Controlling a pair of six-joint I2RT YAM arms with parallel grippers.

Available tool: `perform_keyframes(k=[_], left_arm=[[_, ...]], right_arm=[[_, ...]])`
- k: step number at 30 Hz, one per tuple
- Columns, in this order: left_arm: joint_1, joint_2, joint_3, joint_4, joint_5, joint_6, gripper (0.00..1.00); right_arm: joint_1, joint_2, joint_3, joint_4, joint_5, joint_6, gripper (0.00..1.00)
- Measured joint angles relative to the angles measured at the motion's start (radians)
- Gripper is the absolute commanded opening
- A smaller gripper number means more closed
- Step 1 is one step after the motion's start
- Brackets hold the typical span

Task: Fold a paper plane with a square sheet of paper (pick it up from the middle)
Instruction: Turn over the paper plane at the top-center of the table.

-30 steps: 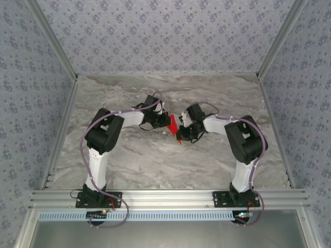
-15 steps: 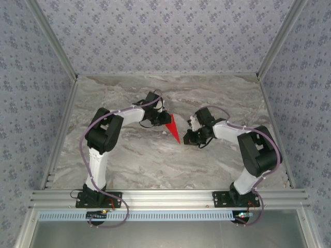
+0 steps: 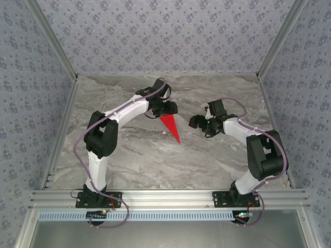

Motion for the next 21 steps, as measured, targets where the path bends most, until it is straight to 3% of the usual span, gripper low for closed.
perform_keyframes(k=[5,9,14,21], left_arm=[[-0.086,0.084,0.159,-0.159,-0.162,-0.002,0.75],[-0.120,0.182,0.250,-0.261,-0.241,-0.013,0.76],[-0.127,0.270,0.313,-0.350,-0.295,-0.024,0.73],[-0.124,0.278,0.322,-0.413,-0.320,-0.056,0.63]], right_arm=[[-0.037,-0.008,-0.018,0.010,0.026,0.023,0.94],[-0.041,-0.027,-0.039,0.009,0.050,0.029,0.96],[-0.045,-0.042,-0.042,0.005,0.069,0.032,0.96],[-0.045,-0.042,-0.042,0.002,0.071,0.032,0.95]])
